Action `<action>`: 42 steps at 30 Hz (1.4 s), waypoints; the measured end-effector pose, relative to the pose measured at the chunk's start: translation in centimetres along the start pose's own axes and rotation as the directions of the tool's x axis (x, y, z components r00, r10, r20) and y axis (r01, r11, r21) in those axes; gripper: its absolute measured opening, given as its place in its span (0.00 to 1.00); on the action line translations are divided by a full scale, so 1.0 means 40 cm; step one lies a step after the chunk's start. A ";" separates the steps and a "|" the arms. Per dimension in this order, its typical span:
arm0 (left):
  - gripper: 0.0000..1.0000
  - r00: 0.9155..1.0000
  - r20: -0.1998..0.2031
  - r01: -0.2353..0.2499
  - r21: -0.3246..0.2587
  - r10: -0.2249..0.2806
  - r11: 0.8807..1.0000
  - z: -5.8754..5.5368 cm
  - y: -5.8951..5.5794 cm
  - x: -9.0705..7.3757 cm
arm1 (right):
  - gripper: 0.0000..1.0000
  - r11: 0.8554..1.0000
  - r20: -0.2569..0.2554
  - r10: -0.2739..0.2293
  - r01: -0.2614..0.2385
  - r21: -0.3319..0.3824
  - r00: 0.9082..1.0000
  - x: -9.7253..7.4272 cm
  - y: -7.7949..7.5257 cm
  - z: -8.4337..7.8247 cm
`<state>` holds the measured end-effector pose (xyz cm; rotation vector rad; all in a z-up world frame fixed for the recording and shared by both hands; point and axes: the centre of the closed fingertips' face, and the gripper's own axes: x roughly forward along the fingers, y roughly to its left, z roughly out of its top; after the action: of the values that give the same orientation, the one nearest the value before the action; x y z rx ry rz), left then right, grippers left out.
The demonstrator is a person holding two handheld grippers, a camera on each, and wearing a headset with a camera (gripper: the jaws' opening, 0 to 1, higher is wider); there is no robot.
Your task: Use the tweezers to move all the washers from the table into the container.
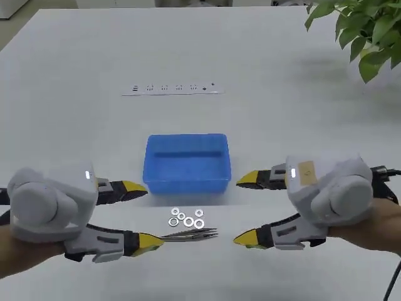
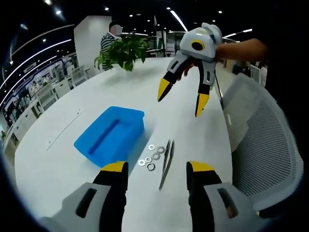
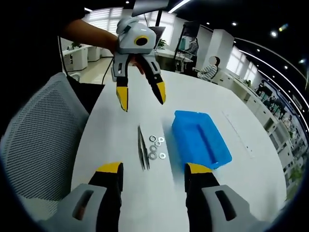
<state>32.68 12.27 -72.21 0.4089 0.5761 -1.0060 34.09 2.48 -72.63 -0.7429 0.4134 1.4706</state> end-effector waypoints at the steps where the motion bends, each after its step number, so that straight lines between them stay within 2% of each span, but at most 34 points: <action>1: 0.53 1.000 -0.008 0.006 0.003 -0.006 1.000 -0.004 -0.001 0.003 | 0.51 1.000 -0.003 0.009 -0.009 -0.005 1.000 0.005 0.002 -0.001; 6: 0.43 0.998 -0.052 0.035 0.032 -0.034 0.999 -0.029 -0.002 0.023 | 0.43 0.997 -0.028 0.065 -0.066 -0.043 0.997 0.038 0.015 -0.009; 13: 0.32 0.991 -0.109 0.085 0.059 -0.078 0.995 -0.067 -0.003 0.049 | 0.34 0.991 -0.054 0.111 -0.115 -0.071 0.992 0.074 0.025 -0.019; 16: 0.29 0.983 -0.156 0.112 0.066 -0.100 0.992 -0.090 -0.008 0.060 | 0.31 0.987 -0.061 0.132 -0.136 -0.082 0.989 0.089 0.029 -0.021; 18: 0.28 0.980 -0.172 0.117 0.076 -0.103 0.990 -0.098 -0.009 0.066 | 0.30 0.984 -0.066 0.147 -0.153 -0.089 0.987 0.099 0.032 -0.022; 24: 0.23 0.964 -0.239 0.146 0.097 -0.119 0.985 -0.133 -0.012 0.082 | 0.25 0.978 -0.055 0.185 -0.189 -0.091 0.981 0.121 0.036 -0.012; 34: 0.14 0.950 -0.280 0.175 0.102 -0.140 0.979 -0.156 -0.016 0.093 | 0.20 0.963 -0.091 0.240 -0.249 -0.105 0.966 0.175 0.056 -0.019; 40: 0.10 0.938 -0.312 0.192 0.108 -0.150 0.975 -0.179 -0.014 0.100 | 0.17 0.960 -0.096 0.252 -0.262 -0.102 0.963 0.202 0.060 -0.015; 42: 0.10 0.936 -0.314 0.198 0.104 -0.156 0.975 -0.173 -0.018 0.098 | 0.17 0.958 -0.097 0.258 -0.268 -0.102 0.961 0.208 0.063 -0.014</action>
<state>31.87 13.25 -80.10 0.6478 0.8371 -1.1685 32.47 8.10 -79.09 -0.8673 0.5099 1.7289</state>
